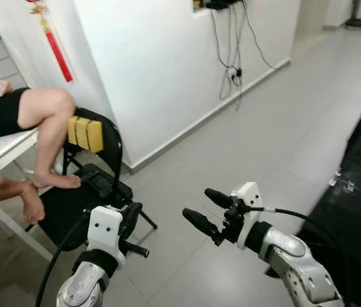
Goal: Building children table
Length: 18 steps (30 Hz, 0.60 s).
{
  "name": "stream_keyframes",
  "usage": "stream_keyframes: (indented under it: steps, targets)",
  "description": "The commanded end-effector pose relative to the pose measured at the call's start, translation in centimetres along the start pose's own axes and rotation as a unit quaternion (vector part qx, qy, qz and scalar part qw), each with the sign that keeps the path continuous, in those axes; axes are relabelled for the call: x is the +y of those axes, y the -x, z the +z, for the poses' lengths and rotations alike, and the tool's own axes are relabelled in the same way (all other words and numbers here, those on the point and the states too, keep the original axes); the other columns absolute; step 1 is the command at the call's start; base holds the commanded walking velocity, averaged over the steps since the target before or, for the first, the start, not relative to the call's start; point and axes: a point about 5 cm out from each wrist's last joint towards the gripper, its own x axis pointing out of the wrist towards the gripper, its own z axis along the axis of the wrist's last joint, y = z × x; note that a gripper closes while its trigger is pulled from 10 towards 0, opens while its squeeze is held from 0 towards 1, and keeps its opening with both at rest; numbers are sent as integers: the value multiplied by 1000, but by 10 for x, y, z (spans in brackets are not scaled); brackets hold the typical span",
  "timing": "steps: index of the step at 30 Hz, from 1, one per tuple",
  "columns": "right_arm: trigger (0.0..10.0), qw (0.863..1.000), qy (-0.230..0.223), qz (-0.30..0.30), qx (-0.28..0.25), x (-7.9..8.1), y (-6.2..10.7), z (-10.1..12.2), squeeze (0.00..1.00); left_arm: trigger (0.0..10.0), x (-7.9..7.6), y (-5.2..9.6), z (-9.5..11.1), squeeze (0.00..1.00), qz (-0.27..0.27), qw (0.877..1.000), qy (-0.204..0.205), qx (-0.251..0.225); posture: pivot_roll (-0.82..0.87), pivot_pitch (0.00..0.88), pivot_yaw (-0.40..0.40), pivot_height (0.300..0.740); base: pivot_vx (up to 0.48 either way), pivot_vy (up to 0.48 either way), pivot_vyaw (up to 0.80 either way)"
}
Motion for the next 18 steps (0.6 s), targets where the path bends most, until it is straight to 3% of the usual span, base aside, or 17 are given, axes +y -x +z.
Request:
stream_keyframes:
  steps: [1, 5, 15, 18]
  targets:
    - [10000, 1000, -2, 9, -2, 5, -6, 0, 0, 10000, 7, 3, -4, 0, 9, 1000, -3, 11, -91, 72, 68, 740, 371, 0, 0]
    - [10000, 1000, -9, -25, -6, -2, -9, 2, 0, 10000, 6, 2, -5, 0, 9, 1000, -2, 11, -90, 66, 68, 740, 373, 0, 0]
    - [10000, 999, 1, -38, -8, -6, -15, 1, 0, 10000, 10, -1, -9, 0, 5, 1000, -5, 17, -89, 27, 74, 740, 376, 0, -800]
    - [10000, 998, 9, -57, -18, -10, -19, 3, 0, 10000, 13, -2, -11, 0, 5, 1000, -10, 20, -93, 0, 72, 740, 380, 0, 0]
